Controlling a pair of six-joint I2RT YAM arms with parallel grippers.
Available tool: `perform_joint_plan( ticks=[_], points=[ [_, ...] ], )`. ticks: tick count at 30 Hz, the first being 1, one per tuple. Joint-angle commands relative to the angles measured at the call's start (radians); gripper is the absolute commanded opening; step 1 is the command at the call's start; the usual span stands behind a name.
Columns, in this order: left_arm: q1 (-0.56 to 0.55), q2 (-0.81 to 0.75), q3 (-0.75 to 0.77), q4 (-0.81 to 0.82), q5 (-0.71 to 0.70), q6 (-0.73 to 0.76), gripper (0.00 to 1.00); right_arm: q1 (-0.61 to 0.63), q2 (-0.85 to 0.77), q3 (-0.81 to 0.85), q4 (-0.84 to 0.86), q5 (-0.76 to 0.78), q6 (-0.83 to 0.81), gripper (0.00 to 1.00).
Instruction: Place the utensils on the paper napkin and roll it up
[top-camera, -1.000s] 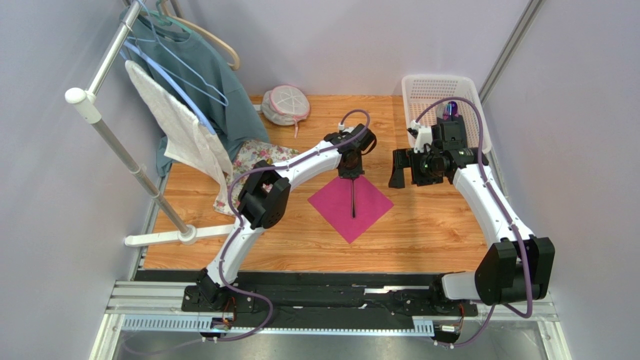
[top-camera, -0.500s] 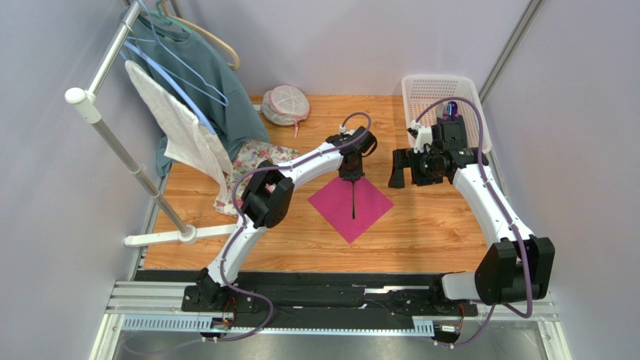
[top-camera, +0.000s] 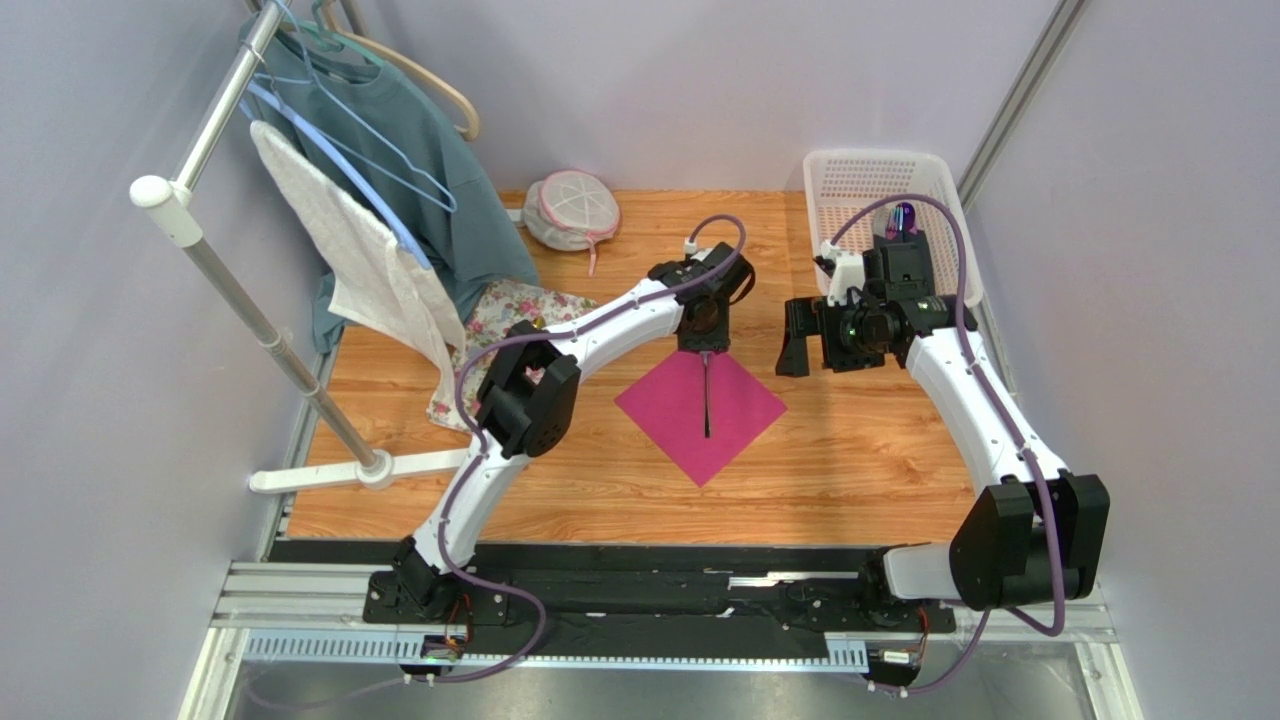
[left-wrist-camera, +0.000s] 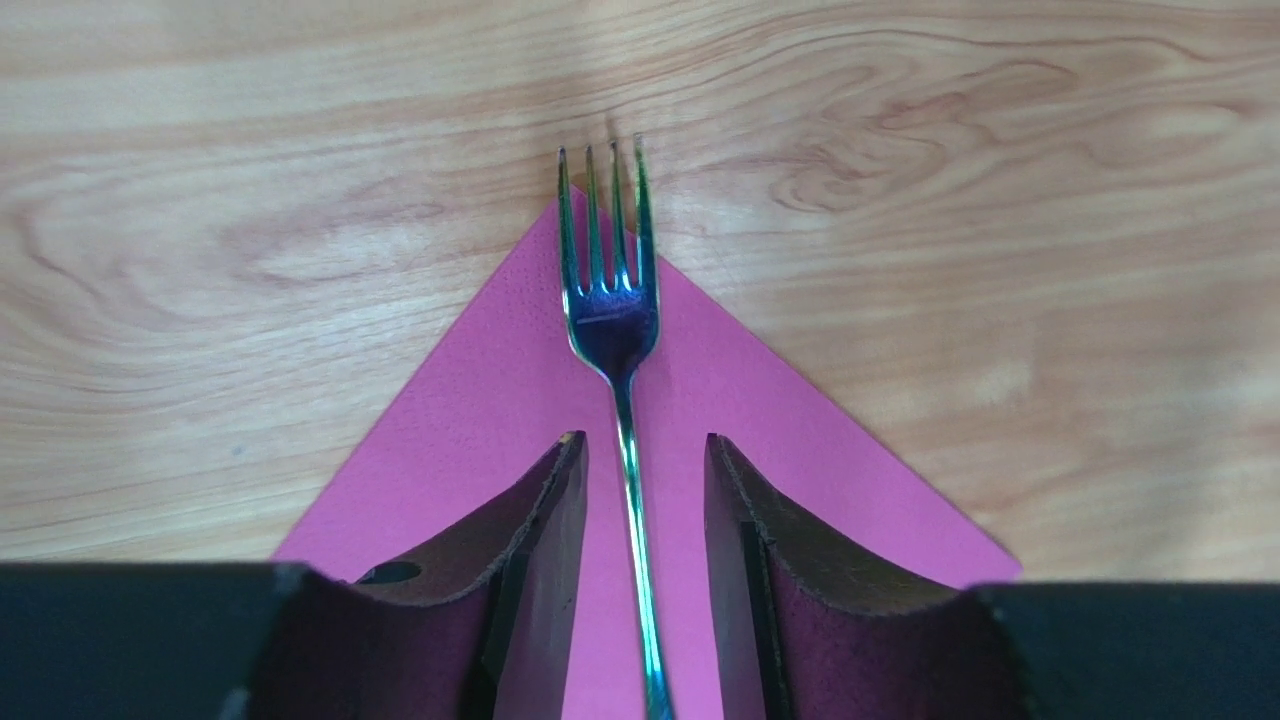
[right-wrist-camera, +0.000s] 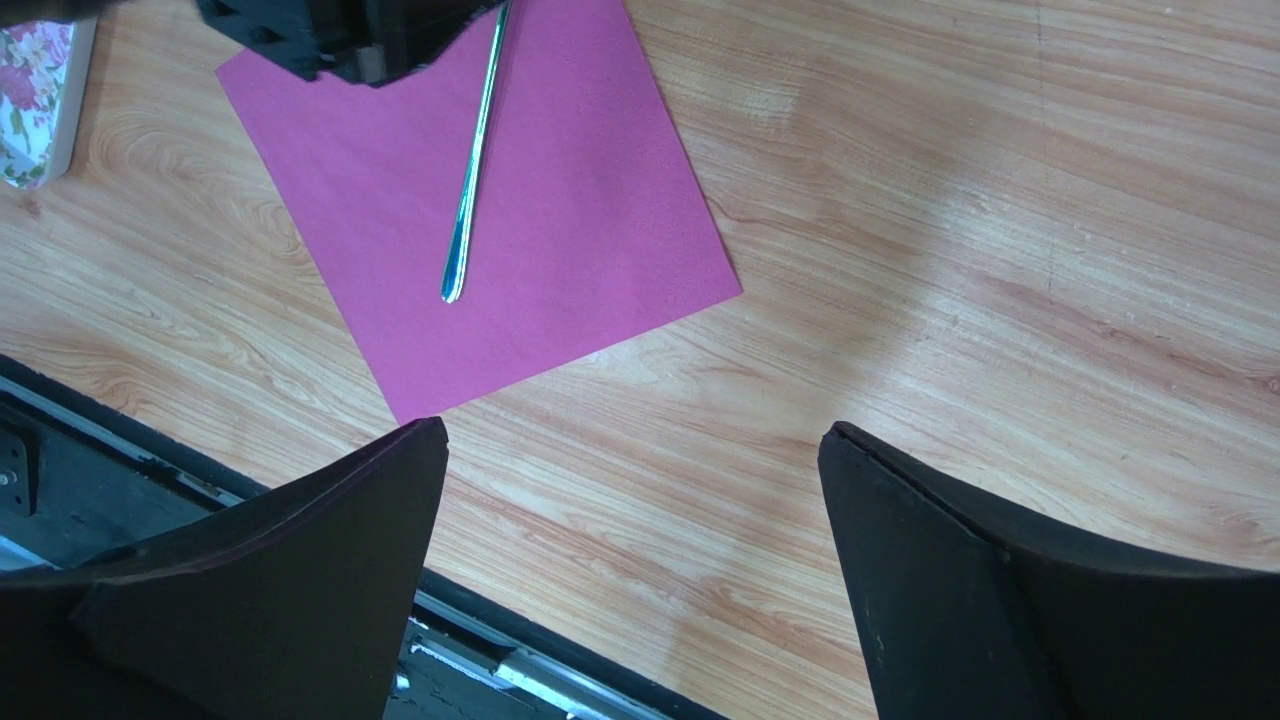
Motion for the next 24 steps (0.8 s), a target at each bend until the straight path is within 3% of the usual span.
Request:
perform_joint_plan(
  ticks=[1,7,12,16,24],
  points=[
    [0.009,-0.239,-0.044,0.017,0.0,0.141,0.43,-0.005,-0.003,0.053,0.02,-0.022,0.01,1.0],
    [0.1,-0.453,-0.327,0.039,0.123,0.487,0.43,-0.005,-0.019,0.053,0.017,-0.047,0.003,1.0],
    [0.248,-0.593,-0.549,0.03,0.255,0.69,0.45,-0.005,-0.023,0.047,0.017,-0.078,0.0,1.0],
    [0.344,-0.635,-0.631,-0.008,0.258,0.847,0.44,-0.007,-0.02,0.047,0.016,-0.091,0.0,1.0],
    [0.508,-0.637,-0.738,0.007,0.258,0.912,0.39,-0.005,-0.006,0.053,0.017,-0.102,0.0,1.0]
  ],
)
